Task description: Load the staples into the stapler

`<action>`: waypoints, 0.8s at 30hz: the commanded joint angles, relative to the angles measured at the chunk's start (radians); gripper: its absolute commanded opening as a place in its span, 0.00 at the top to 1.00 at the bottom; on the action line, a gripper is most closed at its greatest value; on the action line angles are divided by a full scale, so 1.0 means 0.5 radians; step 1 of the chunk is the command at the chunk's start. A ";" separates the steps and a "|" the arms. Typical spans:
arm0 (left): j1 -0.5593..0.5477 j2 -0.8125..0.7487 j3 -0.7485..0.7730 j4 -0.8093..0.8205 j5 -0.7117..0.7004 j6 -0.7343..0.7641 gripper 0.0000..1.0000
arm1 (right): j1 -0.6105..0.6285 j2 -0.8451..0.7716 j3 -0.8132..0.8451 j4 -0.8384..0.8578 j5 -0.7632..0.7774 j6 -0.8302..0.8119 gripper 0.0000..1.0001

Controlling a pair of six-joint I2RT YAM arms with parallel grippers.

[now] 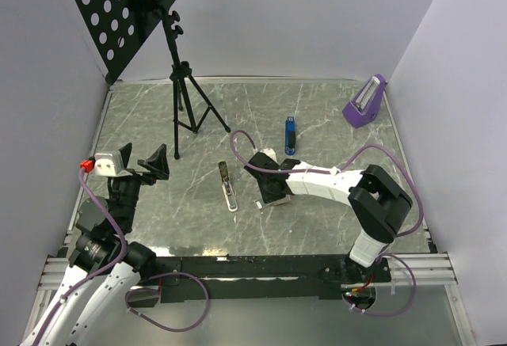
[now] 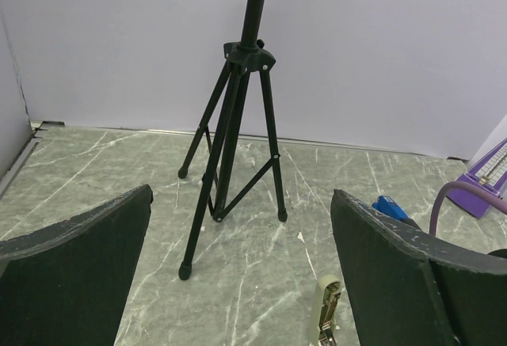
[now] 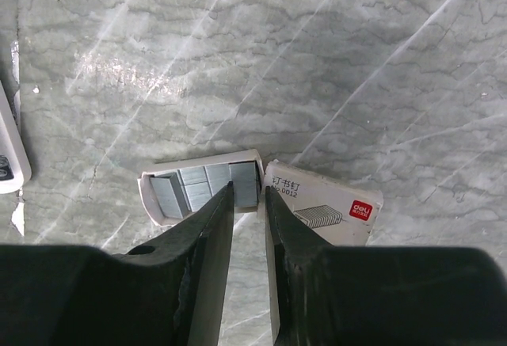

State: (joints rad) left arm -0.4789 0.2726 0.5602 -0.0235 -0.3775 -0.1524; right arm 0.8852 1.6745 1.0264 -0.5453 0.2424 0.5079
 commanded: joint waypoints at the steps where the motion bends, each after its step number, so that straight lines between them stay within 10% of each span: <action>1: 0.010 0.007 0.033 0.053 0.034 -0.023 0.01 | -0.006 -0.109 0.012 0.011 0.076 -0.003 0.69; 24: 0.010 -0.002 0.033 0.053 0.031 -0.020 0.01 | 0.027 0.010 -0.013 0.081 0.031 -0.056 0.68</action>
State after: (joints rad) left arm -0.4789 0.2726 0.5602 -0.0235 -0.3710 -0.1524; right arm 0.8925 1.6531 1.0218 -0.5095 0.2485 0.4812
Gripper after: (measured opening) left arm 0.995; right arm 0.322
